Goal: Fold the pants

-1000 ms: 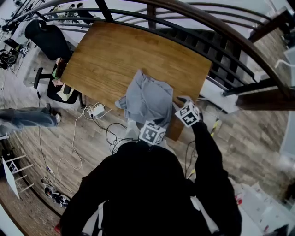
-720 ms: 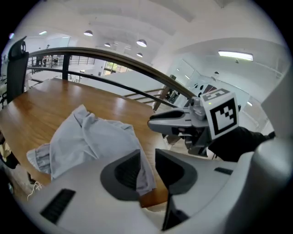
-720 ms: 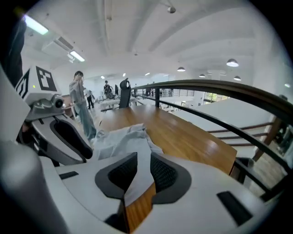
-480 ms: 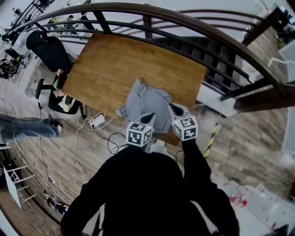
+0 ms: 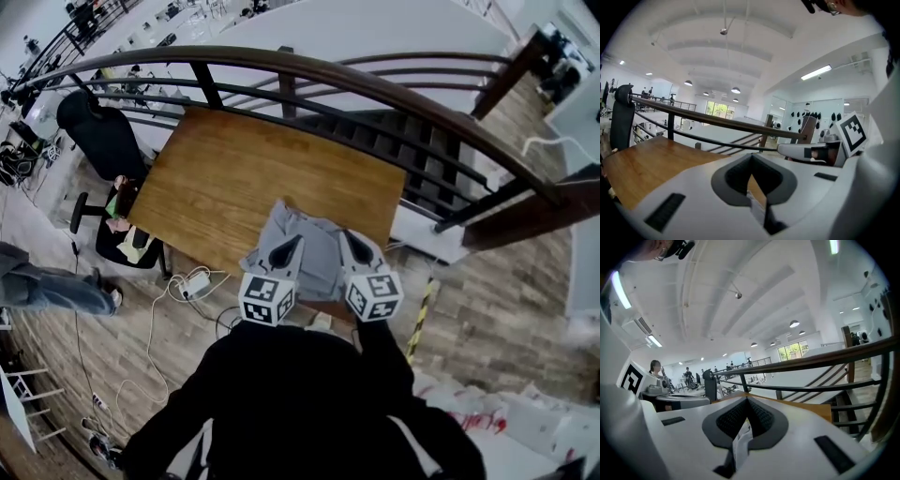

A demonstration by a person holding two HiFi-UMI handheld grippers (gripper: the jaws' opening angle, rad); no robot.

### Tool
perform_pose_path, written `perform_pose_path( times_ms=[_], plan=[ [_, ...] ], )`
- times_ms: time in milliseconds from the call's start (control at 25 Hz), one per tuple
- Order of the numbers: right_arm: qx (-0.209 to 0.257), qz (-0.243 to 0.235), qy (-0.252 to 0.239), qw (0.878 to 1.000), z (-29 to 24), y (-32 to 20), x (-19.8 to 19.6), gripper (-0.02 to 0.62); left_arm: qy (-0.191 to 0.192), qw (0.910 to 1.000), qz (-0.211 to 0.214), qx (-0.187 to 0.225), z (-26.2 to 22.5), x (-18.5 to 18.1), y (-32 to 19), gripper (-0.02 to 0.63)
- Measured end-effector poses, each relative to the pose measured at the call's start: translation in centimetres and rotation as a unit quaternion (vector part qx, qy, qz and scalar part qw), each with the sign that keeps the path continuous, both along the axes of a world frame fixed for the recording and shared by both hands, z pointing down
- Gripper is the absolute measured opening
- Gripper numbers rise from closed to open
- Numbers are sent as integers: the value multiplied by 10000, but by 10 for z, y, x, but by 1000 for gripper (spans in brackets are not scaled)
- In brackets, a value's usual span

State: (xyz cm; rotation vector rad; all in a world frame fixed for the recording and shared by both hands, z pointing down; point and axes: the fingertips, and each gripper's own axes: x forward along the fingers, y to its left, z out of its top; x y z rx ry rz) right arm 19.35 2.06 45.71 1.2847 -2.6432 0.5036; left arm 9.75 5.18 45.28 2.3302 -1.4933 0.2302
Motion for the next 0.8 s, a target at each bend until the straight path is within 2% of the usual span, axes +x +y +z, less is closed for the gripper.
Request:
perform_pose_path(
  times_ms=[160,400,800],
  plan=[
    [292,126,-66,9995,-35,4,-12,3,107,9986,-8,509,-37,-17,-5,3],
    [662,331,-172,9971,-66,7,-26,3,11,9933,34,1155,-74,-31,-8,3],
    [897,540,-194,9943,-86,10,-41,3,88,9906,53,1366,-91,-54,-8,3]
  ],
)
